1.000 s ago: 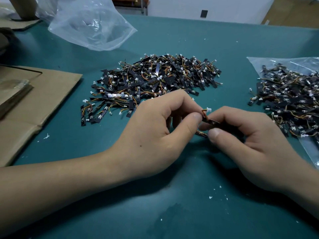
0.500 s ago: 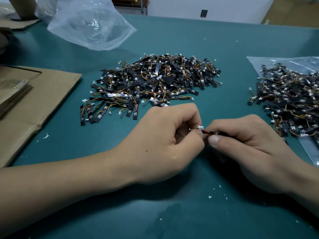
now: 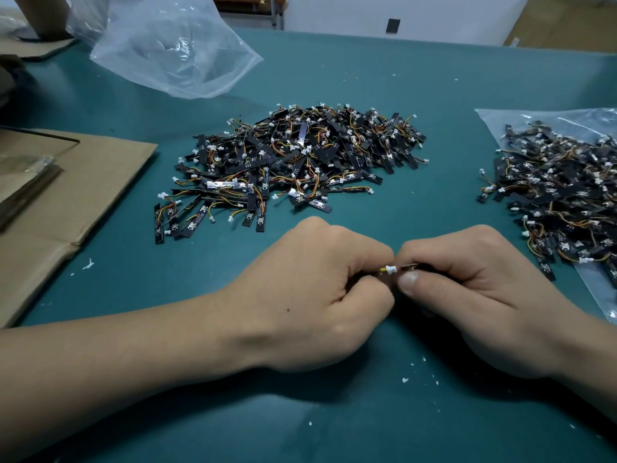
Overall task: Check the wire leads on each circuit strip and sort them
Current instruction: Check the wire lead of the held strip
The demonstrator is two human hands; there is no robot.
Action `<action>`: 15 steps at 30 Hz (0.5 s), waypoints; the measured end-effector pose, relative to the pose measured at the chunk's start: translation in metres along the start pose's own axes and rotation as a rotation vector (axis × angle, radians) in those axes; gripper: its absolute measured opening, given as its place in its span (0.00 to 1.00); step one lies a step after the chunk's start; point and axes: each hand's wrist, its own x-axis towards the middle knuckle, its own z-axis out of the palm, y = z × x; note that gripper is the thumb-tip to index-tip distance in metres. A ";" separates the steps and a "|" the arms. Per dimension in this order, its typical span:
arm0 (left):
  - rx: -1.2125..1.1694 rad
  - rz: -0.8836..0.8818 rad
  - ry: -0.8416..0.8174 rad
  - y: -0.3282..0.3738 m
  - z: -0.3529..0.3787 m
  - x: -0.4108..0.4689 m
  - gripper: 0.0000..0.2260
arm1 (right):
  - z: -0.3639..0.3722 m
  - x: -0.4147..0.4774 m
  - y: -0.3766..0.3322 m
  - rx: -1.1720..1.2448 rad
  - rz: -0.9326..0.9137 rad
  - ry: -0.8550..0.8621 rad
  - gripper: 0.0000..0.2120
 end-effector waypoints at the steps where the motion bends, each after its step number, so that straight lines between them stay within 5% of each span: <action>1: 0.000 0.004 0.003 0.000 0.000 0.000 0.10 | 0.000 0.000 0.000 -0.002 -0.001 0.002 0.16; 15: 0.101 0.039 -0.001 0.001 0.001 0.001 0.13 | -0.002 0.001 -0.001 0.107 -0.072 -0.013 0.14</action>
